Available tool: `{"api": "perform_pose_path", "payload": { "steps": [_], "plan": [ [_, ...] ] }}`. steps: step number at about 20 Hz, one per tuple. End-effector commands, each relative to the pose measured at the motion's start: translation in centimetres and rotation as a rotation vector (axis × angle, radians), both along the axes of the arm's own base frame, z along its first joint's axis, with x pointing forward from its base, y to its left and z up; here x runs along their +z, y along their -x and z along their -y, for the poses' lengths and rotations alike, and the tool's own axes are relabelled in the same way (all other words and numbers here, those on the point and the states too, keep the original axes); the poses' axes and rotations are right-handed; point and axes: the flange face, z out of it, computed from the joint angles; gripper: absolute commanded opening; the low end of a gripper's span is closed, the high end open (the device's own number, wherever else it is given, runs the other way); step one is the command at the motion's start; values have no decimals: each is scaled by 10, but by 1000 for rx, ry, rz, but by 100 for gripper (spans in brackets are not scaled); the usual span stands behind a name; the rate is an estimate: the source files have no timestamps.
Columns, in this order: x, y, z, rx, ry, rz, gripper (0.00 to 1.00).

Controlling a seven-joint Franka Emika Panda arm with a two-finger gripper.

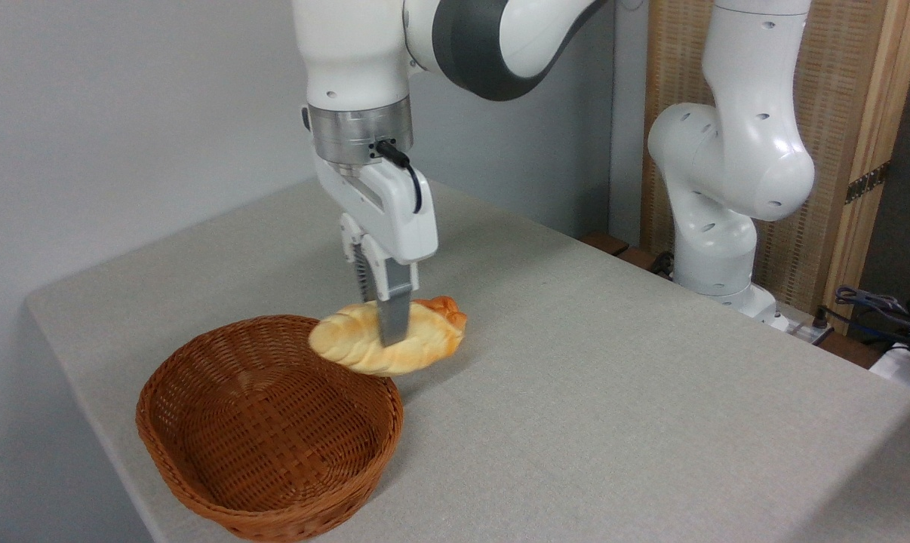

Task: Put bread into the basket

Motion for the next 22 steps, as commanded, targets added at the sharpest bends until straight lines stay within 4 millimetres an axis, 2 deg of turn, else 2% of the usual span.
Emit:
{"api": "perform_pose_path", "payload": {
  "steps": [1,2,3,4,6,22],
  "plan": [
    [10,-16,-5,53,84,109,27],
    [11,-20,-7,70,105,140,28],
    [12,-25,-11,87,120,167,45],
    [12,-27,-12,94,126,186,67],
    [10,-30,-13,91,119,200,99],
    [8,-32,-13,92,115,207,100]
  ]
}}
